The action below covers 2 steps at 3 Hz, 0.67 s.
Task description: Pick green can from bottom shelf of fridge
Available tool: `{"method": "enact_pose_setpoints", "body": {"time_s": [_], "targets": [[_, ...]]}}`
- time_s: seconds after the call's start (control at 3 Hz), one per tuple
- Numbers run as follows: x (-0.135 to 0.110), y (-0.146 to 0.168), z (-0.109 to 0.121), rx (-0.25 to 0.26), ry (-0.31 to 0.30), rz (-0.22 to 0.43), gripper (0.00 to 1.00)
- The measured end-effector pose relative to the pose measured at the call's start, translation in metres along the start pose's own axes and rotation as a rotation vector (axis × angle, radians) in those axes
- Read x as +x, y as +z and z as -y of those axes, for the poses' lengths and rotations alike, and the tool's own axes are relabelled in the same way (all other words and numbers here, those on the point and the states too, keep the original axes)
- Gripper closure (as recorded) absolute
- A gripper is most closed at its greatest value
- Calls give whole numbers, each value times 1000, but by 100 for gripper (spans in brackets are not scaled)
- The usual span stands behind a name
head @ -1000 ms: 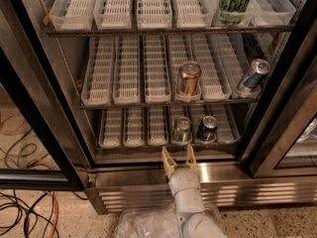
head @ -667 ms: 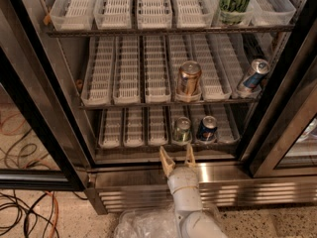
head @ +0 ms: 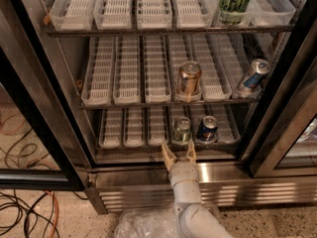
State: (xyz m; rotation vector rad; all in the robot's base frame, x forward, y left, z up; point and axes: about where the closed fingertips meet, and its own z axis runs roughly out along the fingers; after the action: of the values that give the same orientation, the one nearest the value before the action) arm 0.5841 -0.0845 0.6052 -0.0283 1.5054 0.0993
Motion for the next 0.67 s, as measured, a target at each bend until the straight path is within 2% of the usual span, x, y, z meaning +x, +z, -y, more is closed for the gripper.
{"method": "enact_pose_setpoints", "body": {"time_s": [0.33,0.67], "targets": [[-1,11,7,22,-1,8,33],[3,72,26,82,22,5,32]]}}
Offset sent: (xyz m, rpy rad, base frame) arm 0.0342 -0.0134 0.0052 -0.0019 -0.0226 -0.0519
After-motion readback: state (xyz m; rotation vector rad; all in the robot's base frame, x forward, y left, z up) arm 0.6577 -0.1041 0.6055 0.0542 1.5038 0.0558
